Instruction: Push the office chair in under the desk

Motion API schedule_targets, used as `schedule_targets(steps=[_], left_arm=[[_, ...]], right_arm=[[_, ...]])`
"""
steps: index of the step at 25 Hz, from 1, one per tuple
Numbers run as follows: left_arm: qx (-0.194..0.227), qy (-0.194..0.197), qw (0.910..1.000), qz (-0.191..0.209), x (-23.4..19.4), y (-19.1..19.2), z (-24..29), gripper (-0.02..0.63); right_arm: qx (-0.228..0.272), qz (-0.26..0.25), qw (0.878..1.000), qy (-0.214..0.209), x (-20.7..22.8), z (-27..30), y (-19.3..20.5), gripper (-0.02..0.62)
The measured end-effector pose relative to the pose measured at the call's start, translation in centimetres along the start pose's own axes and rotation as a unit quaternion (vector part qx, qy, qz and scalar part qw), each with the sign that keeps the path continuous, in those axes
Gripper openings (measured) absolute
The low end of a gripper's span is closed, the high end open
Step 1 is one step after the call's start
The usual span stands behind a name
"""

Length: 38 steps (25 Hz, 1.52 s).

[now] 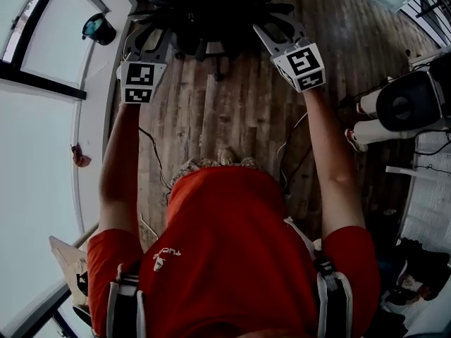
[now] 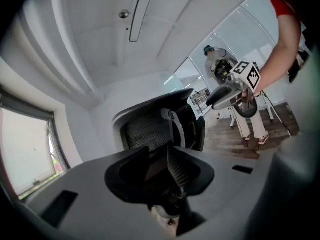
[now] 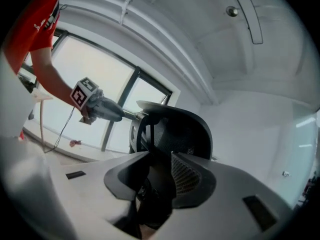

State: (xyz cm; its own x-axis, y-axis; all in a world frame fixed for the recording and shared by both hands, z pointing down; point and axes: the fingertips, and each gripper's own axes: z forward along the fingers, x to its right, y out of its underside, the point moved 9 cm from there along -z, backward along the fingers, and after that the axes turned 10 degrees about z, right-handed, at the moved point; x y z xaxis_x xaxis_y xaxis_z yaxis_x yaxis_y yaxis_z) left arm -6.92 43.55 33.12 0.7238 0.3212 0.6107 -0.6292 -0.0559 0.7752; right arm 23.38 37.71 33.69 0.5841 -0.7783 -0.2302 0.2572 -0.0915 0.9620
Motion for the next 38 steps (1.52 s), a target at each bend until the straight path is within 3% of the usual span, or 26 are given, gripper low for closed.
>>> schedule_targets(steps=[5,11,22,30,34,38], left_arm=[[-0.050,0.020,0.9958,0.074,-1.2,0.7,0.9,0.167],[-0.111,0.049,0.9812,0.150,-3.1,2.5,2.3,0.216],[-0.182,0.100,0.9537,0.218,-5.7,5.8,6.2,0.272],[-0.218,0.159,0.9245,0.269,-6.8,7.5,9.1,0.276],[-0.221,0.201,0.9059,0.300,-6.7,7.3,10.5,0.276],[-0.245,0.225,0.8868,0.321,-6.7,9.5,11.8,0.275]], right_arm=[[-0.055,-0.052,0.997,-0.014,2.3,0.3,0.7,0.180],[-0.133,-0.111,0.985,-0.022,4.8,1.2,1.7,0.239],[-0.229,-0.173,0.957,-0.038,8.4,3.6,3.3,0.262],[-0.289,-0.211,0.930,-0.079,9.9,6.9,4.3,0.268],[-0.323,-0.213,0.916,-0.106,10.5,8.3,5.0,0.268],[-0.354,-0.208,0.902,-0.133,10.7,9.6,6.1,0.268]])
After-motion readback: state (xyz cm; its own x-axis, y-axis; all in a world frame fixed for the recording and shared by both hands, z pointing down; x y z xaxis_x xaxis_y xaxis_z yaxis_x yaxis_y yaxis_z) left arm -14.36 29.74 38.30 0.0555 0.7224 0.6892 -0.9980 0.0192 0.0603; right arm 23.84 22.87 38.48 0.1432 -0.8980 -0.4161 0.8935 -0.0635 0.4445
